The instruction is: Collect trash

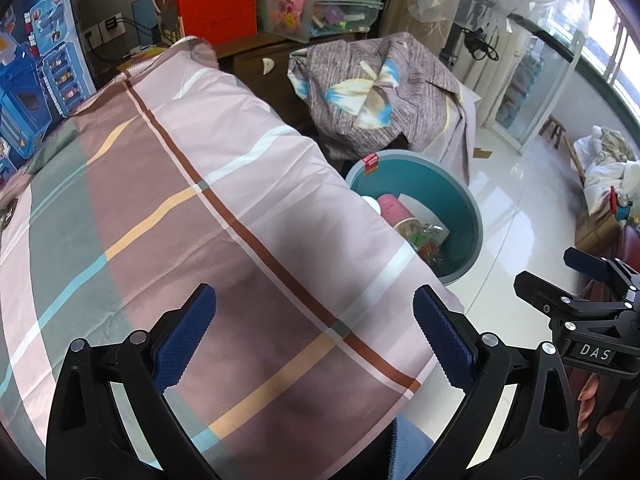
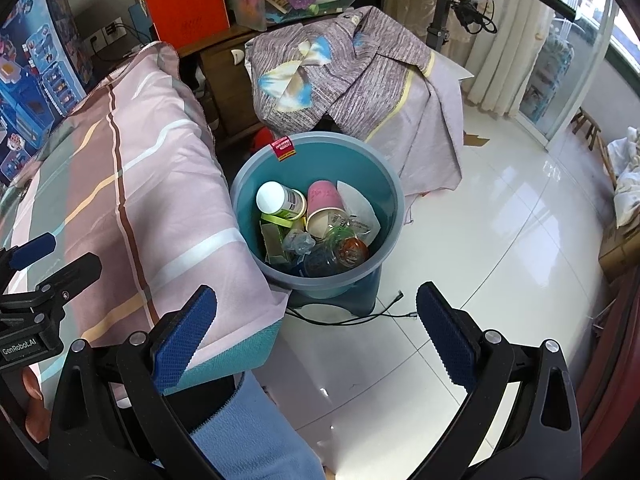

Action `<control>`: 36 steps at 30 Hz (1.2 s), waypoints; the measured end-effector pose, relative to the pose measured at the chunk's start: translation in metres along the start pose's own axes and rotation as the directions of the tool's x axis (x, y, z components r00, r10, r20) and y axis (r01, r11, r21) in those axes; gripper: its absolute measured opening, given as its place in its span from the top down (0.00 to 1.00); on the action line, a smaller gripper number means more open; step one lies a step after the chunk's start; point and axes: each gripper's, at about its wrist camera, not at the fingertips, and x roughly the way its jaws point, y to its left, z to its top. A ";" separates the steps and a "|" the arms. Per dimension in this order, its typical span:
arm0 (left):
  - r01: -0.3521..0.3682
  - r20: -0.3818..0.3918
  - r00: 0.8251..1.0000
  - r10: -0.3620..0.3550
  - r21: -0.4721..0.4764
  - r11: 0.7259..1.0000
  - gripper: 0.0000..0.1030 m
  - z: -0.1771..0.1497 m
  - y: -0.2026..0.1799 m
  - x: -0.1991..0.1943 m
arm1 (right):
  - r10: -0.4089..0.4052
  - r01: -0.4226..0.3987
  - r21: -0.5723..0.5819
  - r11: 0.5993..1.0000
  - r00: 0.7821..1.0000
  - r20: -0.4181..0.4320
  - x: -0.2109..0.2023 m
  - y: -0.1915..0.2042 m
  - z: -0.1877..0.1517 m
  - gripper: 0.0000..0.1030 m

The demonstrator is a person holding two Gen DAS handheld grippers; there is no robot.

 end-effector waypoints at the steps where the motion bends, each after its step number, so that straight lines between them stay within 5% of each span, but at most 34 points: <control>1: -0.001 0.000 1.000 0.001 -0.001 1.000 0.04 0.000 0.000 0.000 | 0.000 0.000 0.000 1.000 1.000 0.000 0.000 0.000 0.000 0.07; 36: -0.016 -0.010 1.000 0.016 -0.001 1.000 0.04 -0.005 0.008 0.010 | 0.000 0.000 -0.001 1.000 1.000 -0.025 0.016 0.005 -0.003 0.07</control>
